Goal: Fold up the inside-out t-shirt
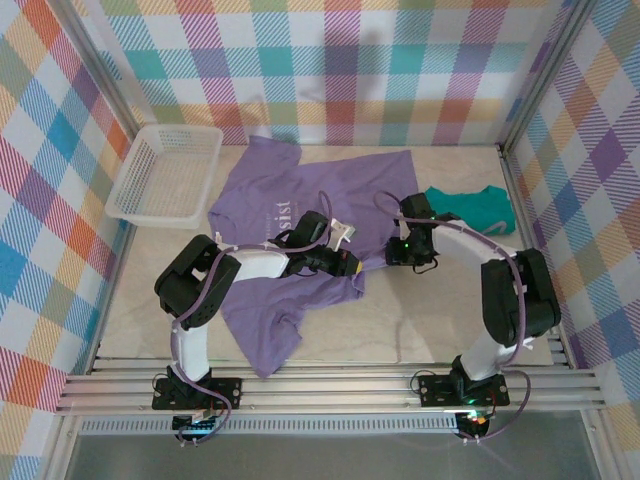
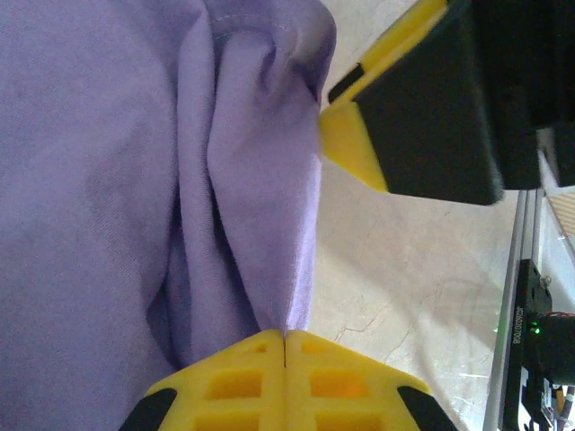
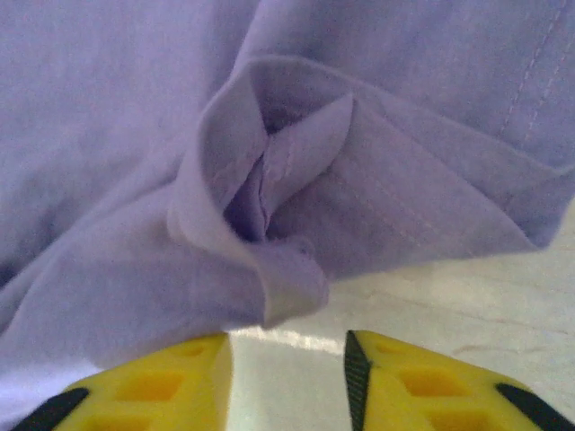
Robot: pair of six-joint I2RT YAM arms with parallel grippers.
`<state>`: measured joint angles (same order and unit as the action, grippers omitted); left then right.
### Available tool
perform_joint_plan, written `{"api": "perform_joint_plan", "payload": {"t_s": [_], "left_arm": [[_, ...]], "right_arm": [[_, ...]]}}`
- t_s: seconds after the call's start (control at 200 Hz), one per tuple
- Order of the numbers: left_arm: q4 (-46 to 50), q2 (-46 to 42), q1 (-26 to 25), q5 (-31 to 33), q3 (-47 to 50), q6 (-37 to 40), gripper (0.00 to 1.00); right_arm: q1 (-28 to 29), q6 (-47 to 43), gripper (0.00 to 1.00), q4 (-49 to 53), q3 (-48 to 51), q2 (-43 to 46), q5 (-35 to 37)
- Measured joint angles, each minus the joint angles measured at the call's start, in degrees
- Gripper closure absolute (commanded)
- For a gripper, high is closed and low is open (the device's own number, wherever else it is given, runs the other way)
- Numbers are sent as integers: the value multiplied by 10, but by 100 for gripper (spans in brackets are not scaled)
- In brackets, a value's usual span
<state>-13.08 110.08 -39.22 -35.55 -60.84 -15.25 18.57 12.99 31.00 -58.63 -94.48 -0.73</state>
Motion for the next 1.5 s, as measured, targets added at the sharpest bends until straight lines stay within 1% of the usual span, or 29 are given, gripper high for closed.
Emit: {"api": "perform_joint_plan", "payload": {"t_s": [0.15, 0.33, 0.475, 0.57, 0.67, 0.85, 1.015, 1.09, 1.18, 1.365, 1.46, 1.5], "left_arm": [[7, 0, 0, 0, 0, 0, 100], [9, 0, 0, 0, 0, 0, 100], [9, 0, 1, -2, 0, -2, 100], [9, 0, 8, -11, 0, -6, 100], [7, 0, 23, -24, 0, -18, 100], [-6, 0, 58, -52, 0, -46, 100], [-11, 0, 86, -70, 0, -67, 100], [-11, 2, 90, -75, -4, -71, 100], [-10, 8, 90, -77, -11, -75, 100], [1, 21, 90, -82, -13, -74, 100], [15, 25, 90, -84, -18, -71, 100], [19, 27, 90, -85, -22, -70, 100]], "right_arm": [[-8, -4, 80, -18, -6, -17, 3], [-32, -13, 100, -21, -23, -25, 3], [-49, -46, 100, -25, -26, -20, -31], [-55, -74, 100, -14, -30, 0, -73], [-56, -105, 100, 8, -51, 22, -134], [-56, -171, 100, 77, -122, 34, -274], [-56, -224, 100, 155, -185, 33, -352], [-55, -245, 100, 193, -221, 9, -374], [-54, -250, 100, 217, -259, -41, -364], [-61, -202, 100, 196, -302, -178, -274], [-62, -176, 99, 184, -316, -218, -228], [-62, -166, 97, 183, -325, -228, -205]]}}
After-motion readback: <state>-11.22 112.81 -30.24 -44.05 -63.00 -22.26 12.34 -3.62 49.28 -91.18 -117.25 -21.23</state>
